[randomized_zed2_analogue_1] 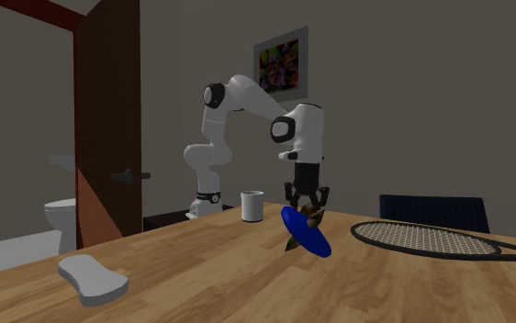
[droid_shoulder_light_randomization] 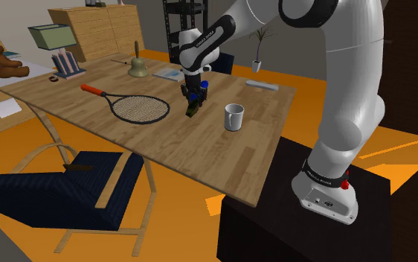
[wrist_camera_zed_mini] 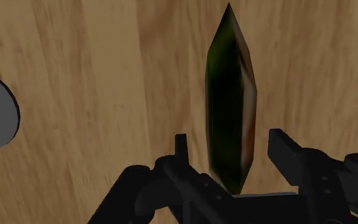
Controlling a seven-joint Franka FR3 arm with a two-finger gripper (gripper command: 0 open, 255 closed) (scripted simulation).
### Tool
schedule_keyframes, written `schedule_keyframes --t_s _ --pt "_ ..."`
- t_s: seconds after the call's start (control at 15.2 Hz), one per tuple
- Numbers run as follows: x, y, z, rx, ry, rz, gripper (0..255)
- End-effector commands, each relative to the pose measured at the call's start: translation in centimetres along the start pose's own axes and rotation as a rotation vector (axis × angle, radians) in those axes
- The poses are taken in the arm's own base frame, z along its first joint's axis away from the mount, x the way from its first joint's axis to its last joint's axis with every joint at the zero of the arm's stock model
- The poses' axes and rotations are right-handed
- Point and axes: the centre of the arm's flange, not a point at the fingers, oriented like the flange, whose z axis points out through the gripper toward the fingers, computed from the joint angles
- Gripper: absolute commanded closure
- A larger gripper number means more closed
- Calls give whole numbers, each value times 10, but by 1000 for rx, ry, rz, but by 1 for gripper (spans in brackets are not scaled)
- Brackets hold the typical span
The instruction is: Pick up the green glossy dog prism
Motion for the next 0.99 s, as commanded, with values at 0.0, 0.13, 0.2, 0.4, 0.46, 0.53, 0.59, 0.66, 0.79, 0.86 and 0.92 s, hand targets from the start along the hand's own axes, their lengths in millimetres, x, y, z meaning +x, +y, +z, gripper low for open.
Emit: schedule_keyframes --t_s 0.0,0.13,0.2,0.4,0.46,0.53,0.59,0.66,0.79,0.86,0.92 --pt "0 0 1 0 0 0 255" --pt "0 0 1 0 0 0 255" --pt "0 0 1 0 0 0 255" --pt "0 0 1 0 0 0 255" --pt "0 0 1 0 0 0 255" --pt "0 0 0 0 0 0 255" --pt "0 1 -5 0 0 0 255" --pt "0 1 -10 0 0 0 255" --pt "0 1 -21 0 0 0 255" --pt "0 2 -26 0 0 0 255" --pt "1 2 -31 0 0 0 255"
